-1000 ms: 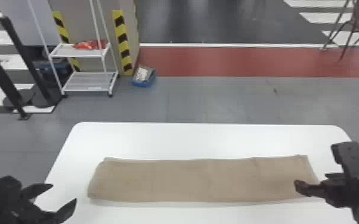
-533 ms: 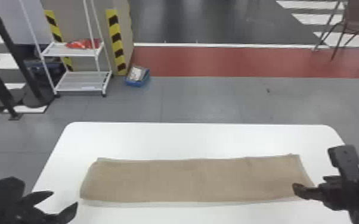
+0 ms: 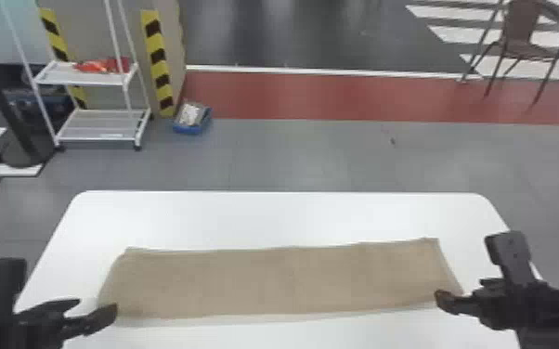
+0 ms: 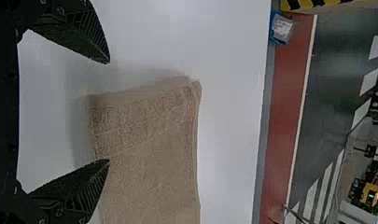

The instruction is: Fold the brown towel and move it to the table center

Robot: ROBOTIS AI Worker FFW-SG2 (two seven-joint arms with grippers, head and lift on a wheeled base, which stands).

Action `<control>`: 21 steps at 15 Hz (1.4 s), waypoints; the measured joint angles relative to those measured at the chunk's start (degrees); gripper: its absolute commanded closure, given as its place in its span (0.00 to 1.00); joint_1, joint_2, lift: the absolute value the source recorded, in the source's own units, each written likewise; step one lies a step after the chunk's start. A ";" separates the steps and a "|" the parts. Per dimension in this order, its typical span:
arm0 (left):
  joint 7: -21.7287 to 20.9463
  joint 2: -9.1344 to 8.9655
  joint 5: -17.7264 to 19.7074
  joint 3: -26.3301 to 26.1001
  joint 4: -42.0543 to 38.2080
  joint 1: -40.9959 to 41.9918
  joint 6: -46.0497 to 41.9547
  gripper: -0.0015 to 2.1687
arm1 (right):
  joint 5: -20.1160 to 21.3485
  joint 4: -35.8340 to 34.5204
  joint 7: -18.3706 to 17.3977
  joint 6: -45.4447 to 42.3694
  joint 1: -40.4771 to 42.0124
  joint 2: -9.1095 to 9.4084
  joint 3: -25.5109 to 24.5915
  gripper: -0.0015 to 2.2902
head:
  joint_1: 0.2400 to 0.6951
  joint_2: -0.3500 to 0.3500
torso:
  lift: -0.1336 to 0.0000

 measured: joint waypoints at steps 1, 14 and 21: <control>0.16 -0.04 0.18 -0.43 0.74 -0.93 1.02 0.07 | 0.06 -0.04 0.01 0.08 0.03 0.01 0.05 0.05 | 1.00 0.36 | 1.00; -1.71 0.83 -0.38 -3.71 16.11 -12.48 4.03 0.81 | -0.03 1.37 -0.01 -0.80 -0.38 -0.08 -1.21 0.05 | 1.00 0.32 | 1.00; -9.15 1.51 -0.39 -2.24 10.19 -8.34 4.28 0.99 | -0.16 2.44 -0.01 -1.82 -0.76 -0.10 -1.52 0.05 | 1.00 0.30 | 1.00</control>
